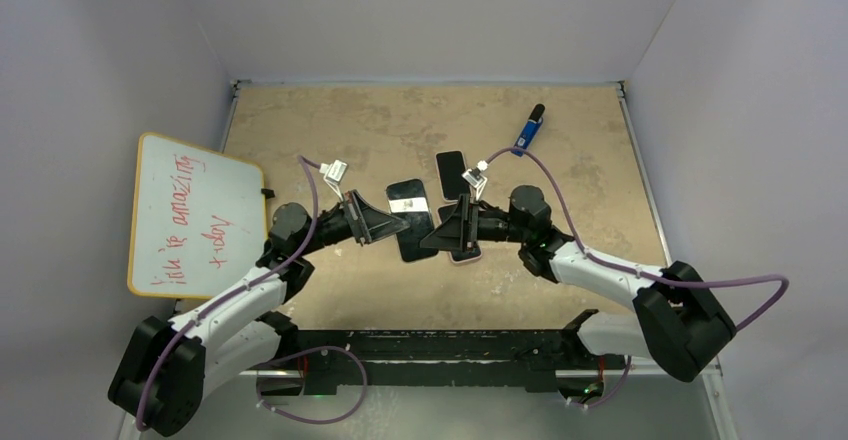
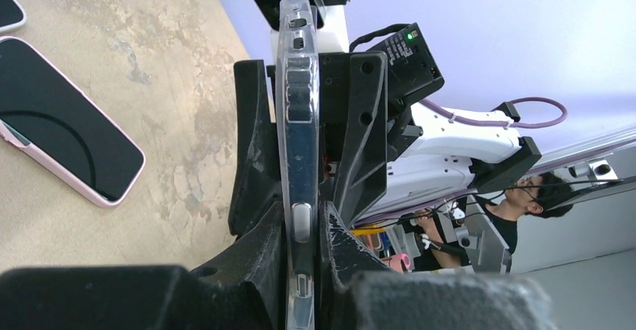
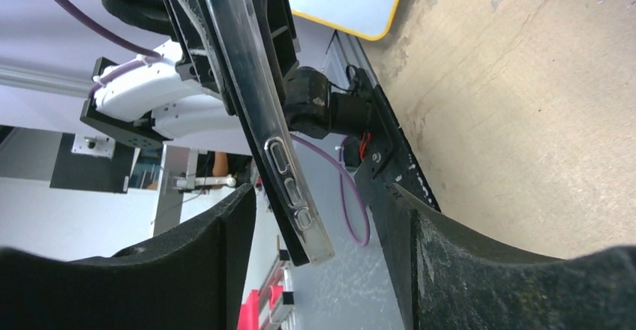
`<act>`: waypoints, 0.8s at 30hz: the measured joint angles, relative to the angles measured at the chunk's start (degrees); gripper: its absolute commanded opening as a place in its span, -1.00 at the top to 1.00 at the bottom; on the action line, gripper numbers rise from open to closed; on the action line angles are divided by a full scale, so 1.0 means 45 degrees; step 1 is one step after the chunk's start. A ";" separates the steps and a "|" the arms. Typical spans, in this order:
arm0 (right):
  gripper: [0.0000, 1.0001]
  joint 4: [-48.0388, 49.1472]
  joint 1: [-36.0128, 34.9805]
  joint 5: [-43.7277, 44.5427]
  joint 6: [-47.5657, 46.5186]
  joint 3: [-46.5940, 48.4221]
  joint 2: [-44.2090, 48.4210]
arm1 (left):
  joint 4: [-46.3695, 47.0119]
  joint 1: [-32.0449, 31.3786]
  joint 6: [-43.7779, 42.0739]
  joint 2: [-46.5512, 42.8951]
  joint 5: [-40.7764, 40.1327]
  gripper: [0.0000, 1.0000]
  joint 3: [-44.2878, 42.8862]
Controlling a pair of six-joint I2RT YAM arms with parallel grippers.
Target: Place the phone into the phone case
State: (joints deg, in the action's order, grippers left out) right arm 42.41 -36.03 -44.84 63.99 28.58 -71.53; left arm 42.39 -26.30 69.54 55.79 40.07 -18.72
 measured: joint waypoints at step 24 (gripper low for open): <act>0.46 0.0918 -0.0267 -0.0267 0.0199 -0.0384 -0.0117 | -0.2225 -0.0005 -0.1559 -0.0534 -0.0442 1.00 -0.0223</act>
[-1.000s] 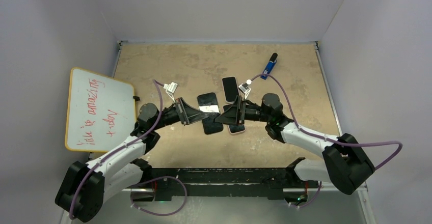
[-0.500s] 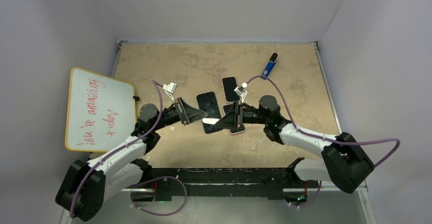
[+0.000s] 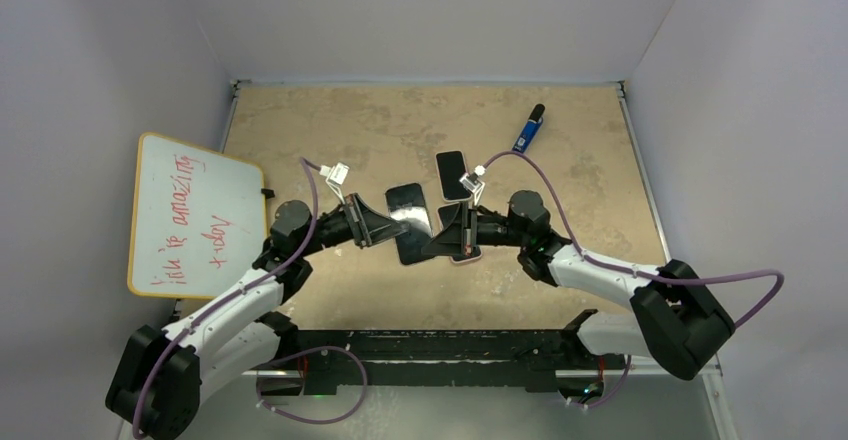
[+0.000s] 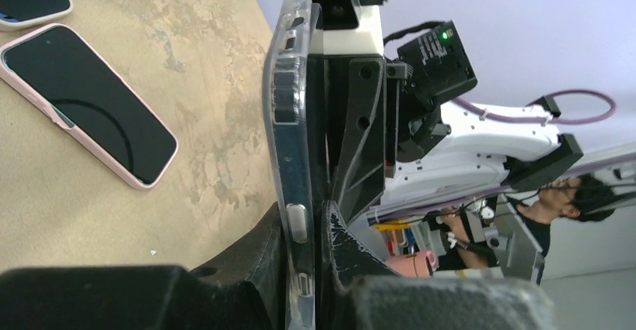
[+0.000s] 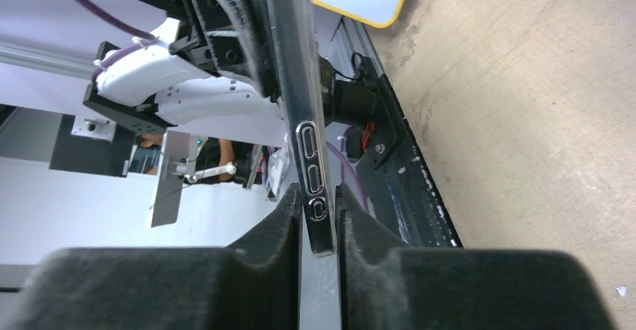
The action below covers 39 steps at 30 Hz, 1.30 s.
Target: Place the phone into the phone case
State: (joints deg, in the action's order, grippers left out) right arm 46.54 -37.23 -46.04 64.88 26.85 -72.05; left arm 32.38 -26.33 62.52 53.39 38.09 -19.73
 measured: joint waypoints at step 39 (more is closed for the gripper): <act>1.00 -0.0685 0.0461 0.0695 -0.1370 0.2550 -0.0729 | -0.1656 0.0024 -0.1948 0.0267 0.3361 0.32 -0.0753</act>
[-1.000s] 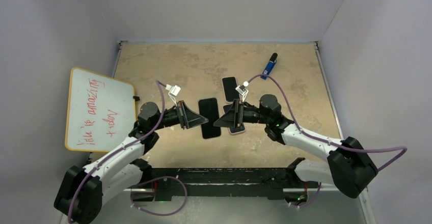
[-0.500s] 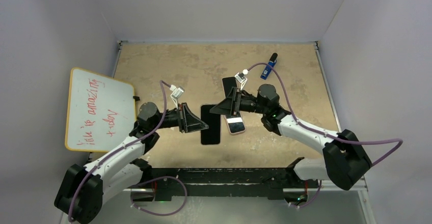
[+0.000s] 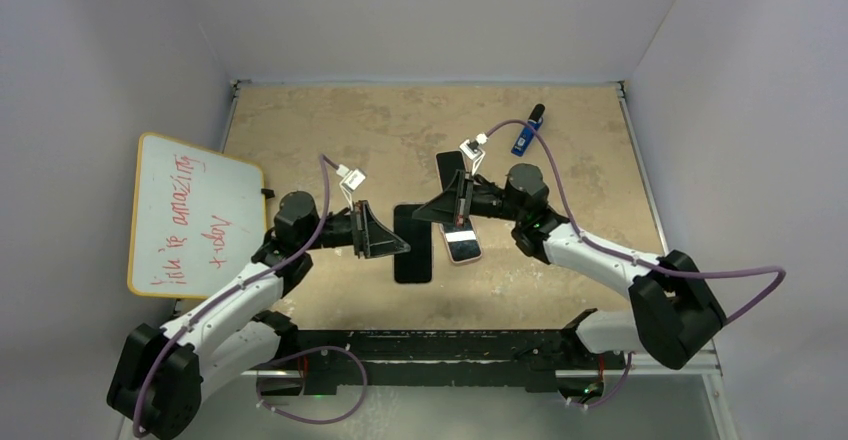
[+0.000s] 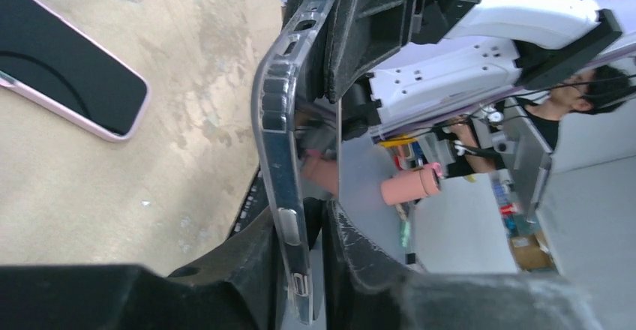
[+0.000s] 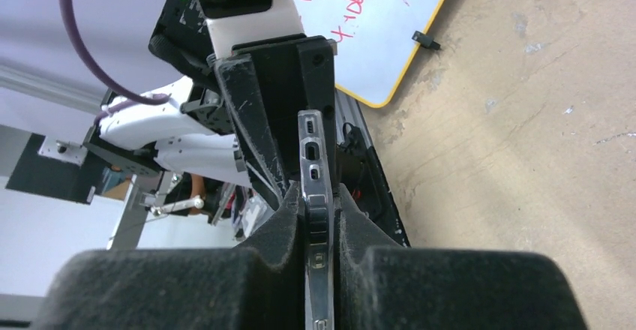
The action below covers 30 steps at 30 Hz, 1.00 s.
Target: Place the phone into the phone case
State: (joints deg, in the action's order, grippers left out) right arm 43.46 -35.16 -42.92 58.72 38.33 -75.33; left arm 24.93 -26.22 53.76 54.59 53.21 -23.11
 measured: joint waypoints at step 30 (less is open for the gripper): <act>1.00 0.1496 0.1253 0.1044 0.1661 -0.0549 -0.0986 | -0.4095 -0.0034 -0.2089 -0.0845 -0.2380 -0.52 -0.0335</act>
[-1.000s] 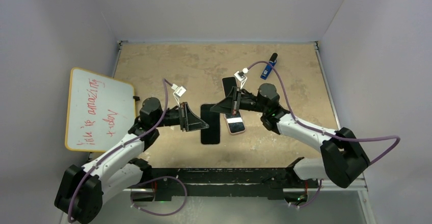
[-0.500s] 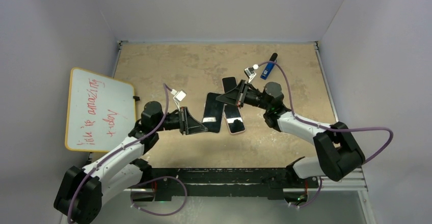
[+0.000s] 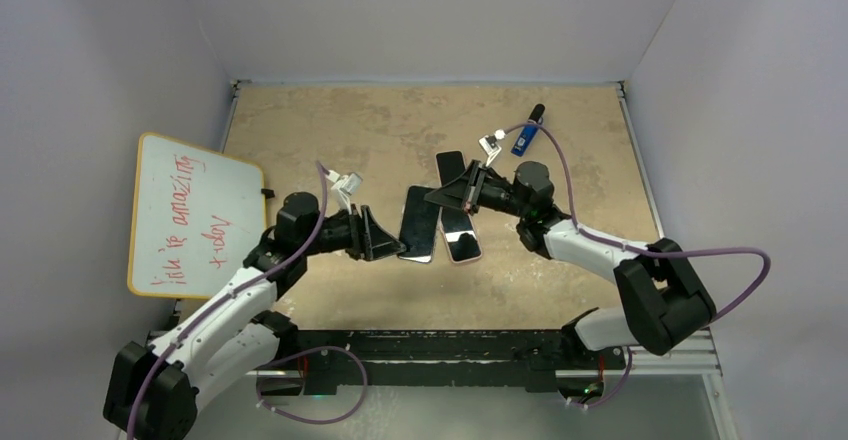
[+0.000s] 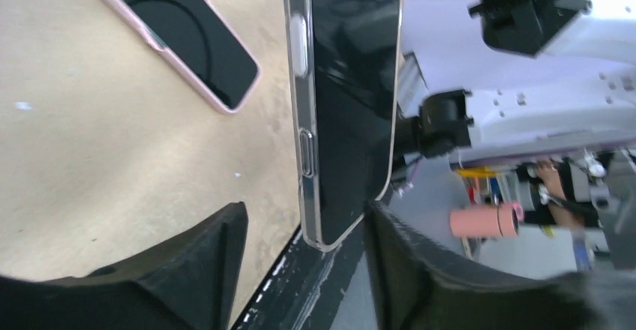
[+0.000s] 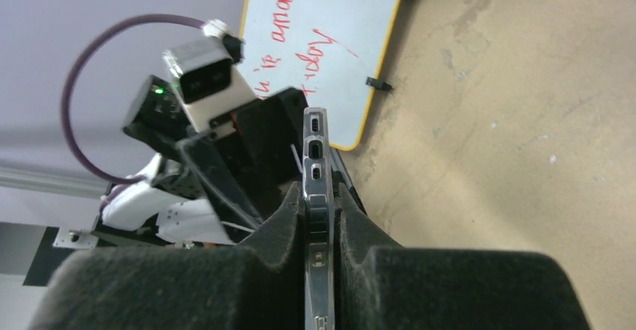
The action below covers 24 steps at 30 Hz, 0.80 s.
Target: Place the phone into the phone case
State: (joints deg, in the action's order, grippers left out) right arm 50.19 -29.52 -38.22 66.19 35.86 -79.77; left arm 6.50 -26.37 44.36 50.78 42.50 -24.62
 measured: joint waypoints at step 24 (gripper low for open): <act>1.00 -0.3997 -0.0767 0.0831 -0.3453 0.4031 -0.6363 | -0.6431 0.0024 -0.4770 -0.1695 -0.6445 -0.84 -0.3419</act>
State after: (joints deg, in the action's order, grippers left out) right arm 32.21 -32.97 -34.48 50.65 54.00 -108.40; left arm -22.44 -26.26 22.90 43.16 13.50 -40.01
